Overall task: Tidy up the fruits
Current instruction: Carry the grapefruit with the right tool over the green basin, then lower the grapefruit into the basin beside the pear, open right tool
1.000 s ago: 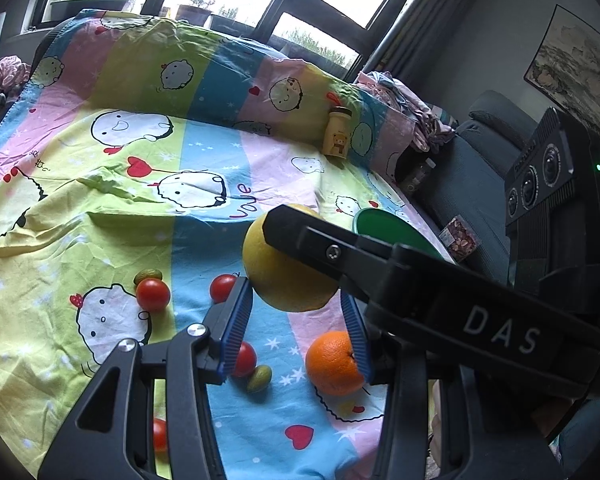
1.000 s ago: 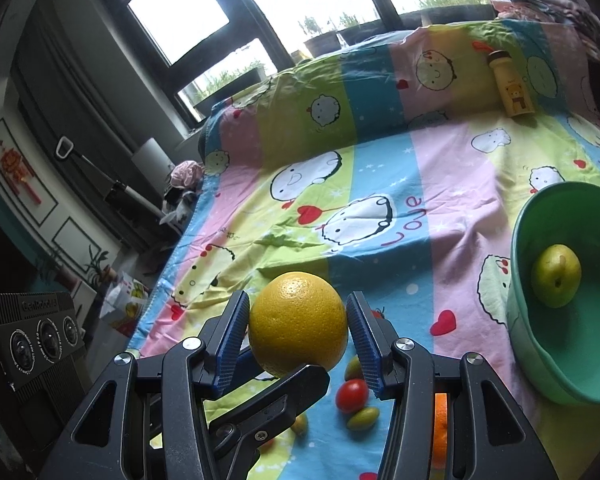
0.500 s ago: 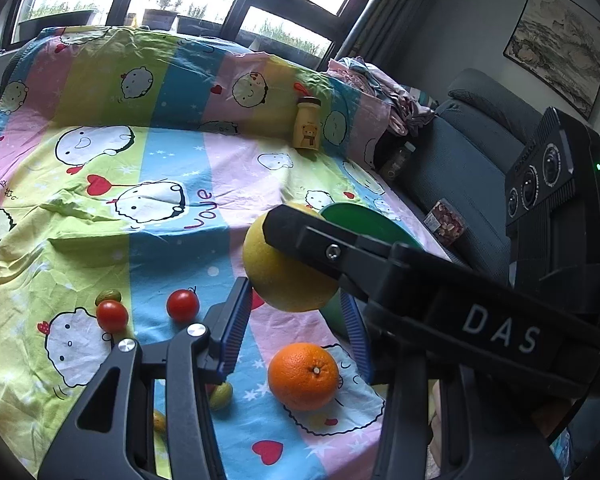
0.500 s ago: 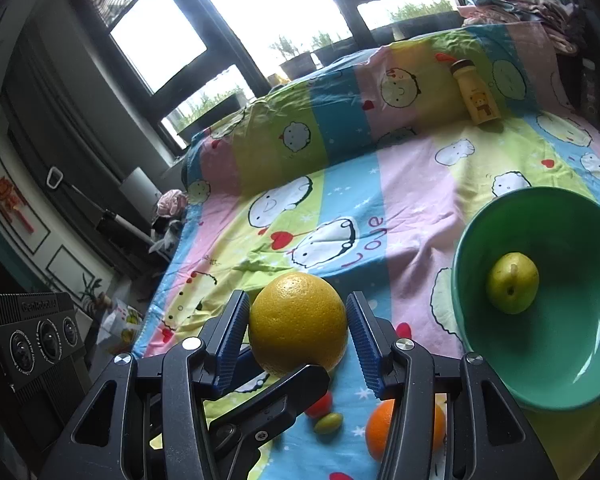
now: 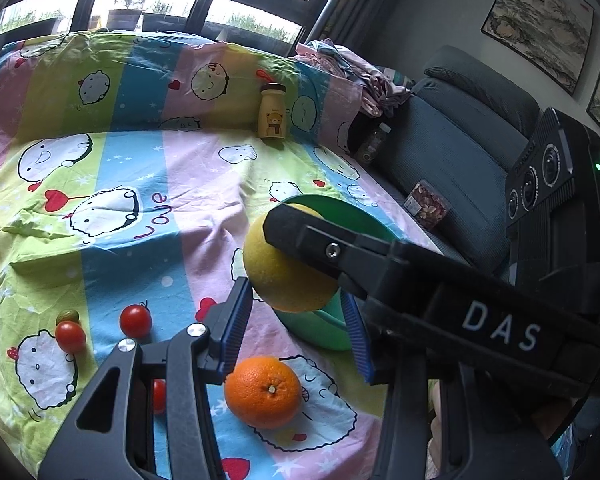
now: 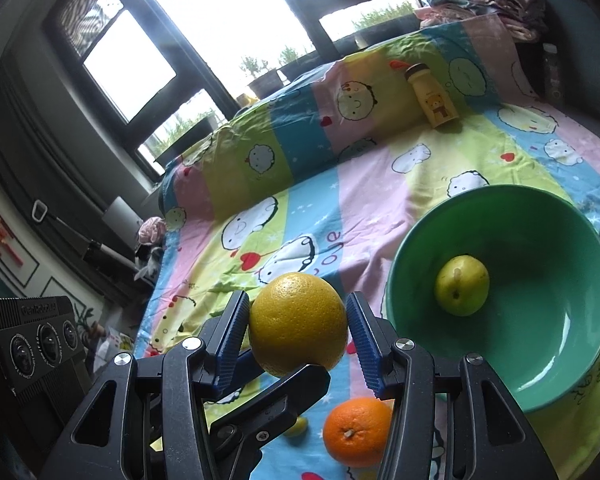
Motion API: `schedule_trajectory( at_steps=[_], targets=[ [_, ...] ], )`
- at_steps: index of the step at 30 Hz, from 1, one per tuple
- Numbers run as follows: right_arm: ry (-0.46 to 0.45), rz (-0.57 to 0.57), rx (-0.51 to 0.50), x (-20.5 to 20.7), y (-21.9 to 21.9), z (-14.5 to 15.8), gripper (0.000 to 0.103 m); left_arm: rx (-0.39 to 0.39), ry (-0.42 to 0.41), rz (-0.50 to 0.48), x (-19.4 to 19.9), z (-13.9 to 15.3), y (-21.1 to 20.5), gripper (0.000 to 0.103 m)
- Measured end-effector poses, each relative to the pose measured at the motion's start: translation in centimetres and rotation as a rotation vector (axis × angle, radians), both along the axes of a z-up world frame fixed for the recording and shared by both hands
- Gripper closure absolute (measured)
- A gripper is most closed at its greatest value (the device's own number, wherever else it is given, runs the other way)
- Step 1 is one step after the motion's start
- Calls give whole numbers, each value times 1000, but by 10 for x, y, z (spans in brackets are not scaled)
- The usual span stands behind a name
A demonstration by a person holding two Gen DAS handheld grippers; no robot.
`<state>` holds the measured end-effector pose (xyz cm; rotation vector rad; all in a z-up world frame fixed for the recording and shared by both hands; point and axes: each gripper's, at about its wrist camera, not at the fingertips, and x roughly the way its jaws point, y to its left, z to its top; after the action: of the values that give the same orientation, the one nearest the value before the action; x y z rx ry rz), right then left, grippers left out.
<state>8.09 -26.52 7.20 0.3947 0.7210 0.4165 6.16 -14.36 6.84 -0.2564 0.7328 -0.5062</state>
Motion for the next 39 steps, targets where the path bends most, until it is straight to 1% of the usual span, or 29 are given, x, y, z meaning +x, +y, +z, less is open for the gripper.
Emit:
schedule_trajectory(
  at_steps=[13,25,29,33,39],
  targets=[
    [24,-126,16,-2,-39,0,50,4,16,-115,14,0,-37,58],
    [73,-234,52,-1,-76,-9,50,17,48,-202,28,-6,-74,58],
    [93,-264,65,-1,-87,-13,50,19,63,-226,33,-10,-83,58],
    [107,-287,54,1,-92,-16,50,-1,86,-247,38,-15,-87,58],
    [136,-318,55,3,-99,-22,50,4,104,-266,41,-20,-96,58]
  ],
)
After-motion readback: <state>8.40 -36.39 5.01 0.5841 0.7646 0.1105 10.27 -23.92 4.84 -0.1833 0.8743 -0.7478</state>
